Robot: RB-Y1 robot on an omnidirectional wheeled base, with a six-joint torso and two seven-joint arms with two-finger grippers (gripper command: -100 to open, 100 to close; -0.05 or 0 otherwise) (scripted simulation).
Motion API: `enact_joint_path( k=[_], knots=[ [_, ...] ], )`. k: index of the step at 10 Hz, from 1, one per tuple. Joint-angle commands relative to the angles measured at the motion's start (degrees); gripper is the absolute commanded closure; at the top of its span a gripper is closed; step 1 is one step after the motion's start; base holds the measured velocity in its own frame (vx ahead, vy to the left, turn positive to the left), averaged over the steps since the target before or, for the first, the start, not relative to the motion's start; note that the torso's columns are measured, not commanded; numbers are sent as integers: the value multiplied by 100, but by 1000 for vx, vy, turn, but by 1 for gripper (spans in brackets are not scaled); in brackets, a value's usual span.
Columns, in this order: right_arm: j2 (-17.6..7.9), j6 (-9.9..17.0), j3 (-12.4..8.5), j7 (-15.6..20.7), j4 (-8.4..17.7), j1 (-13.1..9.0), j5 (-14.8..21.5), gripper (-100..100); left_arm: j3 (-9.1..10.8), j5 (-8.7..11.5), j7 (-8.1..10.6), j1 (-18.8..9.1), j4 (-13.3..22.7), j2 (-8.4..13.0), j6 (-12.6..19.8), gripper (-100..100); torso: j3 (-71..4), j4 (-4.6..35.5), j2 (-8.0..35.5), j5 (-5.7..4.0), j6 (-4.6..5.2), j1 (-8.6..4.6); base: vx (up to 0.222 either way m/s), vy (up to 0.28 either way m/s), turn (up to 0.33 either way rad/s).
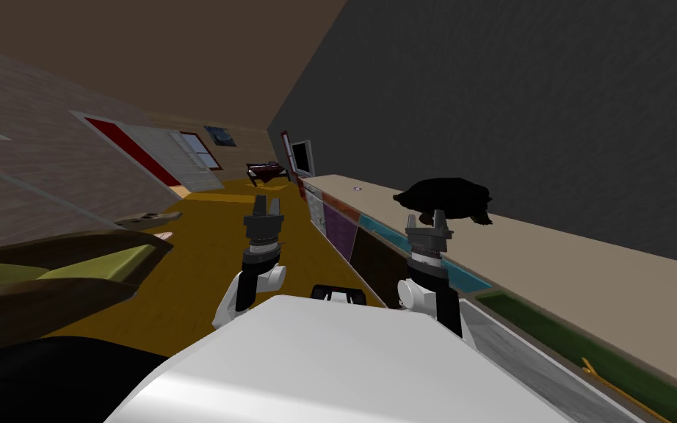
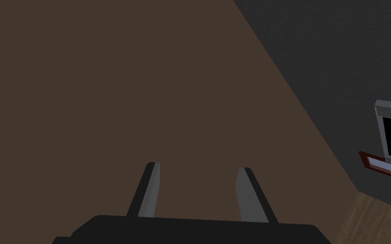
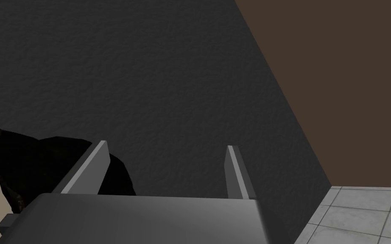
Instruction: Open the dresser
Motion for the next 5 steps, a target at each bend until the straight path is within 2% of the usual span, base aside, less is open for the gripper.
enact_joint_path(
  k=[1,2,3,5],
  knots=[
    [0,0,0,0,0,0,0,0,0,0,0,0,0,0,0,0,-846,423,423,0,0,0,0,0,0],
    [0,0,0,0,0,0,0,0,0,0,0,0,0,0,0,0,-1691,846,846,0,0,0,0,0,0],
    [-255,30,-24,134,32,-7,155,-100,0,0,0,0,0,0,0,0,-2538,1269,1269,0,0,0,27,28,-31],
    [-475,73,-62,325,75,-15,382,-100,-1,0,0,1,2,-1,0,0,-3049,1511,1507,4,0,12,34,60,-42]
  ],
)
